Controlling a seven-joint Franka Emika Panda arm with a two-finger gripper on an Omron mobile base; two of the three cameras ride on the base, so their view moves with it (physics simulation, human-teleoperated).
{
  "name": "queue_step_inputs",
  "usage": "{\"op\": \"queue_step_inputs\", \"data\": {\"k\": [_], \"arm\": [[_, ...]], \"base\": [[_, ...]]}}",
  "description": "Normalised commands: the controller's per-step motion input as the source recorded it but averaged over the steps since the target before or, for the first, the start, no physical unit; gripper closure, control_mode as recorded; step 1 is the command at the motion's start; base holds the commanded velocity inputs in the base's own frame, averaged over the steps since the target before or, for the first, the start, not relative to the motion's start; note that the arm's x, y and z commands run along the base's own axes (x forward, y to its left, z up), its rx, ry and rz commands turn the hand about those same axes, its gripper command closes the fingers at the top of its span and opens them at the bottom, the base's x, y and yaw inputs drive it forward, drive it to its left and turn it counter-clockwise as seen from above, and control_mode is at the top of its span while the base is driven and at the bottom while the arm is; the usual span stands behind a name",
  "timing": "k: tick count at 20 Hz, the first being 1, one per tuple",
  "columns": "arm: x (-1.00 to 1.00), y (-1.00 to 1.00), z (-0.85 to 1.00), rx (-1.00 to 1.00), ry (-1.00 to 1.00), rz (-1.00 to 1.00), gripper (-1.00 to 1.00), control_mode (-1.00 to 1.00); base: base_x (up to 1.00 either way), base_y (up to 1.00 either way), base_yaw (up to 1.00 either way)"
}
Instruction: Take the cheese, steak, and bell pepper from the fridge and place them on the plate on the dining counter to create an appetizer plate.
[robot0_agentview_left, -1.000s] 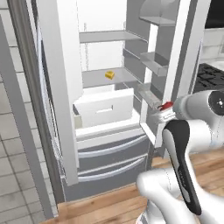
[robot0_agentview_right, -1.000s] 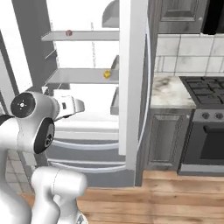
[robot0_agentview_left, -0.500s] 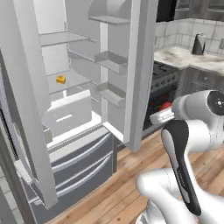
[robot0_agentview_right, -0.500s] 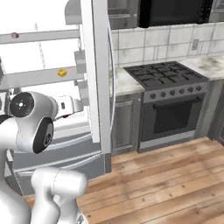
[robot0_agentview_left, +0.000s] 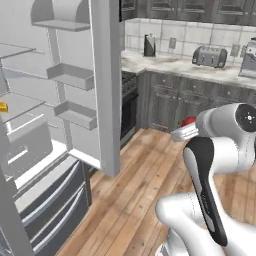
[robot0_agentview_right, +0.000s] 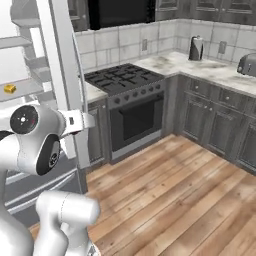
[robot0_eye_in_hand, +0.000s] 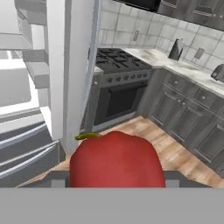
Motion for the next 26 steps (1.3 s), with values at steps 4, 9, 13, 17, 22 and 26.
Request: {"op": "queue_step_inputs", "data": {"k": [4,9,13,17,22,26], "arm": [[0.0,0.0,0.0,0.0,0.0,0.0,1.0,1.0],[0.0,0.0,0.0,0.0,0.0,0.0,1.0,1.0],[0.0,0.0,0.0,0.0,0.0,0.0,1.0,1.0],[0.0,0.0,0.0,0.0,0.0,0.0,1.0,1.0],[0.0,0.0,0.0,0.0,0.0,0.0,1.0,1.0],[0.0,0.0,0.0,0.0,0.0,0.0,1.0,1.0]], "base": [[-0.61,-0.34,-0.48],[-0.57,-0.63,-0.37],[-0.44,-0.66,-0.39],[-0.38,-0.75,-0.39],[-0.29,-0.91,-0.43],[-0.16,-1.0,-0.4]]}}
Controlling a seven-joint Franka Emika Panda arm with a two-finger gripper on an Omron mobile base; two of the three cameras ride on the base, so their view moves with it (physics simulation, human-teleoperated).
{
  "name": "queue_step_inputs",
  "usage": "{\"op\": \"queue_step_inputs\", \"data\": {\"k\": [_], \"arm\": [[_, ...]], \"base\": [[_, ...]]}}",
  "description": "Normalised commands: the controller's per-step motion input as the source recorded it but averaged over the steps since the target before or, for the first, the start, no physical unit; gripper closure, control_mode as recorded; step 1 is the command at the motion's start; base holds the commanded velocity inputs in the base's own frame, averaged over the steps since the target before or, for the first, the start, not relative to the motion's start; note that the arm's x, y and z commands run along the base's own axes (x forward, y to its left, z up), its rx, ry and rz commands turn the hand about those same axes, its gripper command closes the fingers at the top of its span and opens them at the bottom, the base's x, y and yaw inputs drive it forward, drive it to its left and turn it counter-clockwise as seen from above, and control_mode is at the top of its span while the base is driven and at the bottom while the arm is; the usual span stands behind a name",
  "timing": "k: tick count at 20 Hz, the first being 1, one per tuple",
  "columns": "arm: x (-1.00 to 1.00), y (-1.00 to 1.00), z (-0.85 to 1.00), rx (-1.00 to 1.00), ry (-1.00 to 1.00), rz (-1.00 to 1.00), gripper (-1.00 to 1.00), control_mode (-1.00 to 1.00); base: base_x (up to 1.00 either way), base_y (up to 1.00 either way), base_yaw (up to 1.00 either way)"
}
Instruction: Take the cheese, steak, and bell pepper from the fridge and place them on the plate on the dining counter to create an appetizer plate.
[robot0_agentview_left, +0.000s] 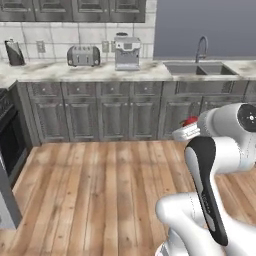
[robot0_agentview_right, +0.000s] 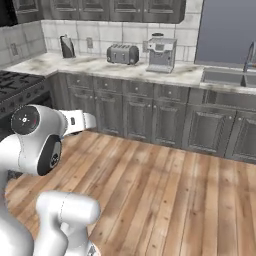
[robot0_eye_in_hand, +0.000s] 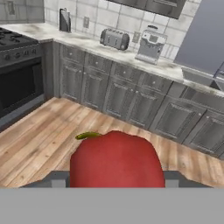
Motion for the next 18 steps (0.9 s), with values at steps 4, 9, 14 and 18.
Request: {"op": "queue_step_inputs", "data": {"k": [4,9,14,18], "arm": [[0.0,0.0,0.0,0.0,0.0,0.0,1.0,1.0],[0.0,0.0,0.0,0.0,0.0,0.0,1.0,1.0],[0.0,0.0,0.0,0.0,0.0,0.0,1.0,1.0],[0.0,0.0,0.0,0.0,0.0,0.0,1.0,1.0]], "base": [[-0.11,-1.0,-0.41],[-0.01,-1.0,-0.49],[0.0,-1.0,-0.5],[0.0,-0.98,-0.53]]}}
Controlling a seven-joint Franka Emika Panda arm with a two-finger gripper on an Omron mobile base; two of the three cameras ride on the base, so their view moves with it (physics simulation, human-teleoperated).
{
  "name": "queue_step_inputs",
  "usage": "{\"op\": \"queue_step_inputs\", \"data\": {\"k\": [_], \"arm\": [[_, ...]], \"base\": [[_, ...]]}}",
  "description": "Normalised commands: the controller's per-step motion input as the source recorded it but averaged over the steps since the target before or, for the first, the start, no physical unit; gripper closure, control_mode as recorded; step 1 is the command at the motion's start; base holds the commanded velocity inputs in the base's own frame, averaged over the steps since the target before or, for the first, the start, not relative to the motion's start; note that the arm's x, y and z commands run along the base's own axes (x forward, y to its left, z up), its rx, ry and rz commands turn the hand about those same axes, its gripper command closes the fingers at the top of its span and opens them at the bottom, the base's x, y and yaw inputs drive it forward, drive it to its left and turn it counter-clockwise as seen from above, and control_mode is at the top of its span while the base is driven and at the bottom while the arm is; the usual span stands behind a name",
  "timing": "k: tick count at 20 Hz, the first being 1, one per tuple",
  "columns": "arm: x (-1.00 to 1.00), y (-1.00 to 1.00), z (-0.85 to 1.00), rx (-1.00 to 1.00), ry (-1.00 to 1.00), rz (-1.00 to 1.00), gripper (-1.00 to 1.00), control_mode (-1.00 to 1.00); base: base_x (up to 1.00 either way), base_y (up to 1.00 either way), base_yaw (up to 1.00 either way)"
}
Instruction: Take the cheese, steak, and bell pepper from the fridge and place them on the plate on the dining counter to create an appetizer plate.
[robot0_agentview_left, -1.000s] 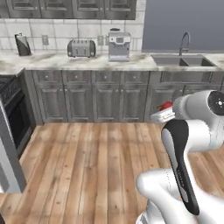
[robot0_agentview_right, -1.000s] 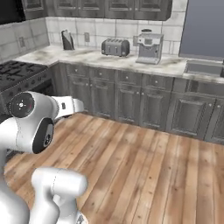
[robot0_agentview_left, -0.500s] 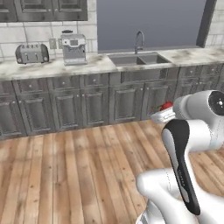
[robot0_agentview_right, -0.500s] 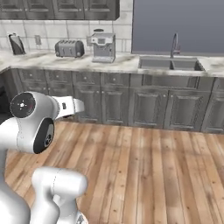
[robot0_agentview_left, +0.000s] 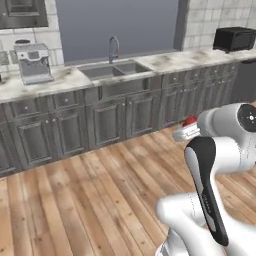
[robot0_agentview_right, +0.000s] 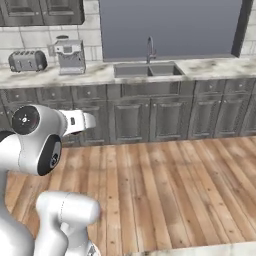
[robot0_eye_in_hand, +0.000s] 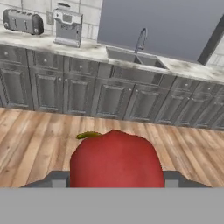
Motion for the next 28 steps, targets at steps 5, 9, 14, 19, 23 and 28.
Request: {"op": "queue_step_inputs", "data": {"k": [5,9,14,19,23,28], "arm": [[0.0,0.0,0.0,0.0,0.0,0.0,1.0,1.0],[0.0,0.0,0.0,0.0,0.0,0.0,1.0,1.0],[0.0,0.0,0.0,0.0,0.0,0.0,1.0,1.0],[0.0,0.0,0.0,0.0,0.0,0.0,1.0,1.0],[0.0,0.0,0.0,0.0,0.0,0.0,1.0,1.0],[0.0,0.0,0.0,0.0,0.0,0.0,1.0,1.0]], "base": [[0.0,-0.93,-0.55],[0.0,-0.81,-0.57],[0.0,-0.46,-0.59],[0.04,-0.2,-0.63],[0.16,-0.02,-0.64],[0.08,0.0,-0.61]]}}
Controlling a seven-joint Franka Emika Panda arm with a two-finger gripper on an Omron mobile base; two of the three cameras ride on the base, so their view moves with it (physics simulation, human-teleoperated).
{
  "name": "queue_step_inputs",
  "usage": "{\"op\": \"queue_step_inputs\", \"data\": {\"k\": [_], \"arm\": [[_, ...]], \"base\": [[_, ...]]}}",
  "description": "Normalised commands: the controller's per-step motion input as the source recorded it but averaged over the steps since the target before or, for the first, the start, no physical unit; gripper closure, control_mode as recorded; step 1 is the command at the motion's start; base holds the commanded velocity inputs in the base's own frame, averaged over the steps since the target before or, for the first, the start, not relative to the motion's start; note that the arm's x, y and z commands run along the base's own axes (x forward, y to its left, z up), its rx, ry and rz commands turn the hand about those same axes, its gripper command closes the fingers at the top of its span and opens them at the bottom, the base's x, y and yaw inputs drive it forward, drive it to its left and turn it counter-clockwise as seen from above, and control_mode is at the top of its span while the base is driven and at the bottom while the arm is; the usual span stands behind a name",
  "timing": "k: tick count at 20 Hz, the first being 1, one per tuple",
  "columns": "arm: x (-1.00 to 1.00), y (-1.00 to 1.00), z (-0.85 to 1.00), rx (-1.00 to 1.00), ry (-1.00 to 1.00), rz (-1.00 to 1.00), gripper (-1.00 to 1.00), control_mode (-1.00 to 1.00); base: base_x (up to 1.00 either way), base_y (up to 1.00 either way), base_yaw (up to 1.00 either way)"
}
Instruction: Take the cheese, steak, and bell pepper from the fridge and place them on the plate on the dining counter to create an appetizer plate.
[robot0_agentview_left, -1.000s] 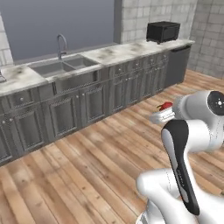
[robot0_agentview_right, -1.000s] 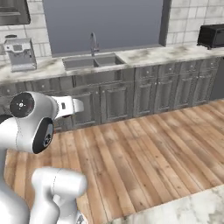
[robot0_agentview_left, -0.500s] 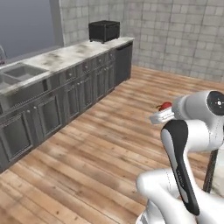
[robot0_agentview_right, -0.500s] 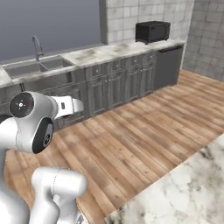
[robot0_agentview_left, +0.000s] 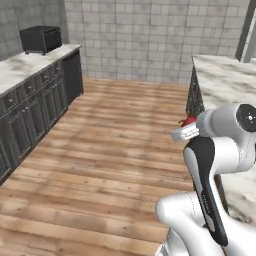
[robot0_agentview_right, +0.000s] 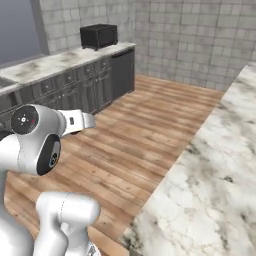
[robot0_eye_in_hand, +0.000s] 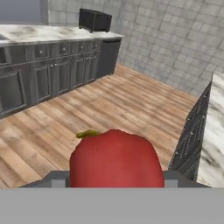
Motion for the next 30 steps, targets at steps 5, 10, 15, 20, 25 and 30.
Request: {"op": "queue_step_inputs", "data": {"k": [5,10,15,20,25,30], "arm": [[0.0,0.0,0.0,0.0,0.0,0.0,1.0,1.0],[0.0,0.0,0.0,0.0,0.0,0.0,1.0,1.0],[0.0,0.0,0.0,0.0,0.0,0.0,1.0,1.0],[0.0,0.0,0.0,0.0,0.0,0.0,1.0,1.0],[0.0,0.0,0.0,0.0,0.0,0.0,1.0,1.0],[0.0,0.0,0.0,0.0,0.0,0.0,1.0,1.0]], "base": [[-0.3,0.0,-0.53],[-0.61,0.0,-0.5],[-0.98,0.0,-0.46],[-1.0,0.0,-0.44],[-0.71,-0.42,-0.37],[-0.52,-0.94,-0.25]]}}
